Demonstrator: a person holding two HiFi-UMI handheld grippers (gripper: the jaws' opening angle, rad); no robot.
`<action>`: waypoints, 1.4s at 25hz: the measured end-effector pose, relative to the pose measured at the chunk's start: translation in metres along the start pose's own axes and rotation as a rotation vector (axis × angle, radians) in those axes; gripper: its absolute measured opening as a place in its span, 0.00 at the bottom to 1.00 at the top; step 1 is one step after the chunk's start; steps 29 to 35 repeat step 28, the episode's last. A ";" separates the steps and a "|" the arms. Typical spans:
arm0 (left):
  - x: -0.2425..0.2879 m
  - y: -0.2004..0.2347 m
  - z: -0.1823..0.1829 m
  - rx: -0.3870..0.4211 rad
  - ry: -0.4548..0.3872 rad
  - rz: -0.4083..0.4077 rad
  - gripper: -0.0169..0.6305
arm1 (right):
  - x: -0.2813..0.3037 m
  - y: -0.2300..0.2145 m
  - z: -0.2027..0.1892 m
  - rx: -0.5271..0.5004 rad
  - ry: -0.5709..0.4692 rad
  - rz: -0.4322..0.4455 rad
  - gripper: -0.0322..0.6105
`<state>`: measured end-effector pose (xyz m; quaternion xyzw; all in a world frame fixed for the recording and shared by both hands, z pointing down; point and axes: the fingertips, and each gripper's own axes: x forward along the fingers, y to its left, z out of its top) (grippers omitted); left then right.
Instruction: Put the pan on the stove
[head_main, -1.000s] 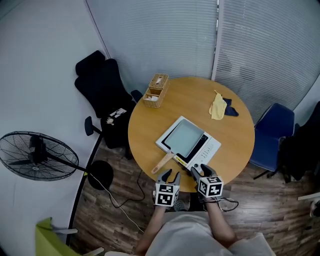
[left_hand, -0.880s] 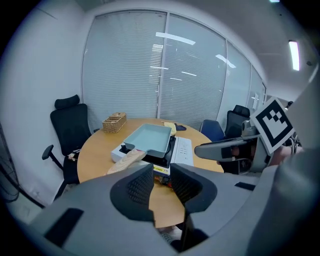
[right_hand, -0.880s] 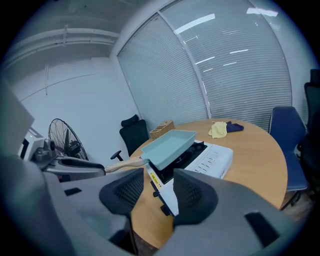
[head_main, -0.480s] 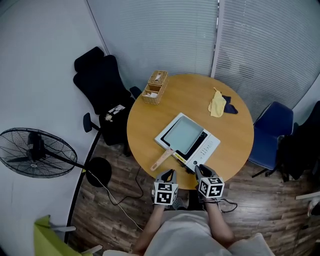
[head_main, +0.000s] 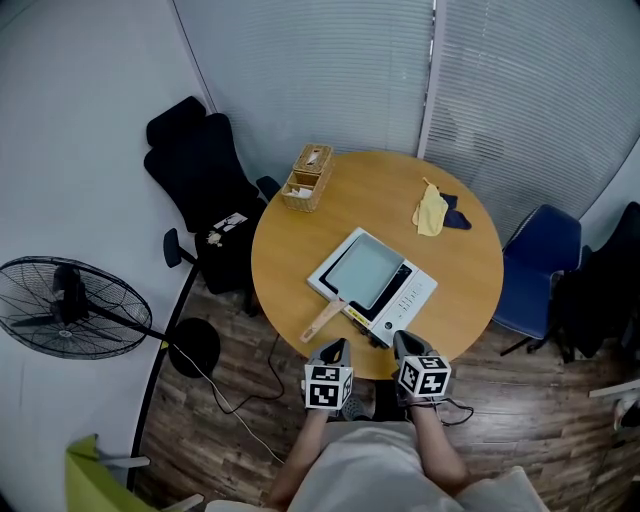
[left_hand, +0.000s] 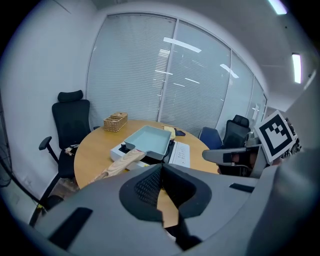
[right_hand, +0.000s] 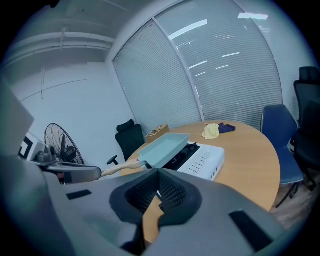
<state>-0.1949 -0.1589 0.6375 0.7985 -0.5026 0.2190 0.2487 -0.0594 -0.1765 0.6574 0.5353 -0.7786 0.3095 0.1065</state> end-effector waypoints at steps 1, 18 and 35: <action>0.000 0.000 0.000 -0.008 -0.002 -0.007 0.07 | 0.000 0.000 0.000 -0.002 0.000 -0.001 0.09; 0.001 -0.013 0.005 -0.008 -0.024 -0.070 0.07 | -0.001 -0.007 0.003 -0.021 -0.005 -0.013 0.09; 0.003 -0.011 0.009 -0.003 -0.037 -0.058 0.07 | 0.003 -0.005 0.004 -0.036 0.000 -0.003 0.09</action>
